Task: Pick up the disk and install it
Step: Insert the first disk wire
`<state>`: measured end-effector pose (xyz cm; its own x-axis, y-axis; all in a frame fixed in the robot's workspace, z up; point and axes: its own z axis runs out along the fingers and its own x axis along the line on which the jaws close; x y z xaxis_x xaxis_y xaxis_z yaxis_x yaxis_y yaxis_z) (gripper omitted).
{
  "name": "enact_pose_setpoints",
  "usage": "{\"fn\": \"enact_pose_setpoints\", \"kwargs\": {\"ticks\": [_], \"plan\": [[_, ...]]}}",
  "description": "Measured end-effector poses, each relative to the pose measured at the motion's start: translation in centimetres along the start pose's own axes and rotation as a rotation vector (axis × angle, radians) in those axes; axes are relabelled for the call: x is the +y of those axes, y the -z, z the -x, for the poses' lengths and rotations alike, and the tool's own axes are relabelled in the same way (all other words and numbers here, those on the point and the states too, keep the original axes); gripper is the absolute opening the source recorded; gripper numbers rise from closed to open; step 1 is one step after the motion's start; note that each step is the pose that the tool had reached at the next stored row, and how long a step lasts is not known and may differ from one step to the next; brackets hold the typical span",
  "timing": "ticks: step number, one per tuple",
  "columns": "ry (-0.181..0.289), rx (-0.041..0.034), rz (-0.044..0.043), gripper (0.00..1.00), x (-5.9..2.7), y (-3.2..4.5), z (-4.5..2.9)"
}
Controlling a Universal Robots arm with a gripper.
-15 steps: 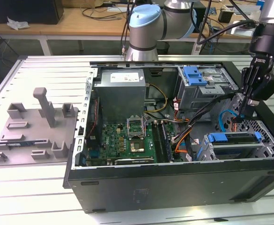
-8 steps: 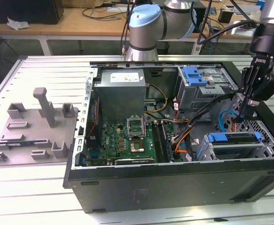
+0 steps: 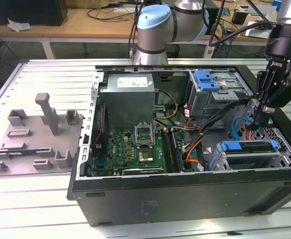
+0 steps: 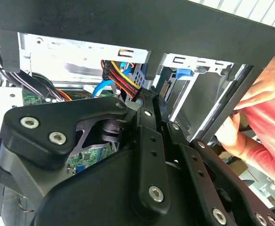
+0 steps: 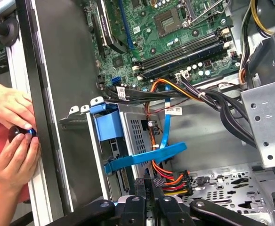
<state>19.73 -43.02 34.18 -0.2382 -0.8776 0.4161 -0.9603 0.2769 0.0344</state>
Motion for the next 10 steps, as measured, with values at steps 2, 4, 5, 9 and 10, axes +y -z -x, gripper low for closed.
{"fn": "enact_pose_setpoints", "kwargs": {"ticks": [2, 4, 5, 9, 10], "plan": [[0.001, -0.0112, -0.0013, 0.16, -0.01, 0.15, -0.36], [0.003, -0.0238, -0.0006, 0.16, -0.06, 0.22, -0.63], [0.004, -0.0280, -0.0003, 0.16, -0.09, 0.22, -0.77], [0.011, -0.0438, -0.0015, 0.16, -0.26, -0.13, -1.72], [0.013, -0.0448, -0.0023, 0.16, -0.27, -0.21, -1.89]]}}
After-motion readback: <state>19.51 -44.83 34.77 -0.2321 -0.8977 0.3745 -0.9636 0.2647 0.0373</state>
